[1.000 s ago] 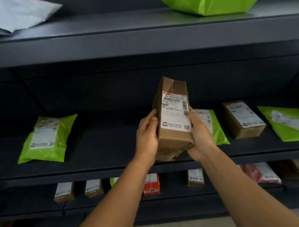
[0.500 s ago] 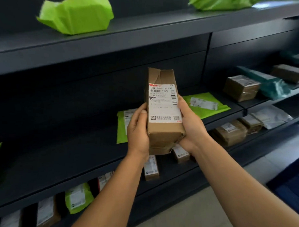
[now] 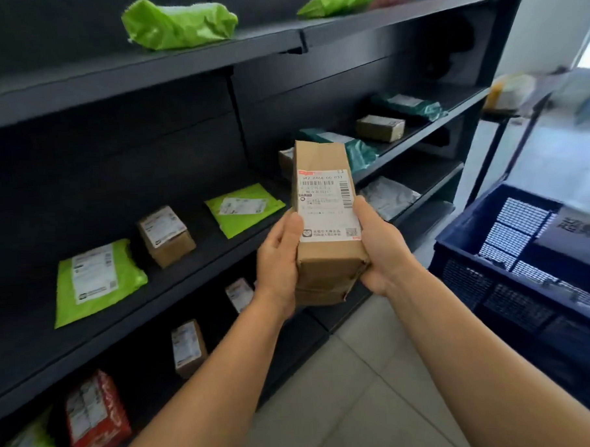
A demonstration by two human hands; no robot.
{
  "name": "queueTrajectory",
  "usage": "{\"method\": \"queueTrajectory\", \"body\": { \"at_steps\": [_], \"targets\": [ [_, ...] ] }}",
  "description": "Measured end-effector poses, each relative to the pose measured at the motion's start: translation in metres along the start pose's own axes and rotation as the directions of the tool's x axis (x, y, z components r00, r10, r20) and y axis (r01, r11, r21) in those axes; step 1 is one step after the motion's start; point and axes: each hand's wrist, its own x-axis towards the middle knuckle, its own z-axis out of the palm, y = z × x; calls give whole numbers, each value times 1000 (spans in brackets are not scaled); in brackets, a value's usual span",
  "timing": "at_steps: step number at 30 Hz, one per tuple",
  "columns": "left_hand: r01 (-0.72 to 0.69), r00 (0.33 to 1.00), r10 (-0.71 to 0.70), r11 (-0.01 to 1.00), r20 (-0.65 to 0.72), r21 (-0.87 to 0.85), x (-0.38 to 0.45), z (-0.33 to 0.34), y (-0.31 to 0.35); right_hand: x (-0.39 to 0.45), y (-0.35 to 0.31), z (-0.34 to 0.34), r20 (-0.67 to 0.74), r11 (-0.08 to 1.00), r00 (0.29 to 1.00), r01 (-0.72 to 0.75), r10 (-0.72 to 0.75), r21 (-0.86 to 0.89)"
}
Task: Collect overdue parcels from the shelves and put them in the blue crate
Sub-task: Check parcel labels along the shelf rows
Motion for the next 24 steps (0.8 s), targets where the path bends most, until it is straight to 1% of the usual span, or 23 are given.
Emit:
{"method": "queueTrajectory", "body": {
  "at_steps": [3, 6, 10, 14, 17, 20, 24],
  "targets": [
    [66, 993, -67, 998, 93, 21, 7, 48, -25, -7, -22, -52, -111, 999, 993, 45, -48, -30],
    [114, 972, -123, 992, 200, 53, 14, 94, -51, -9, -39, -99, -247, 990, 964, 68, -96, -120],
    [148, 932, -174, 983, 317, 105, 28, 152, -85, -8, -61, -159, -357, 986, 924, 92, -138, -142],
    [188, 874, -249, 965, 418, 181, 46, 201, -115, 2, -81, -213, -425, 980, 889, 109, -172, -168],
    [208, 823, -288, 955, 490, 212, 65, 236, -136, 15, -94, -249, -492, 976, 848, 117, -195, -184],
    [236, 781, -327, 943, 531, 235, 88, 272, -151, 30, -109, -280, -553, 973, 808, 105, -204, -205],
    [266, 707, -373, 927, 600, 263, 124, 320, -166, 51, -140, -311, -658, 970, 721, 83, -217, -228]
  ]
}}
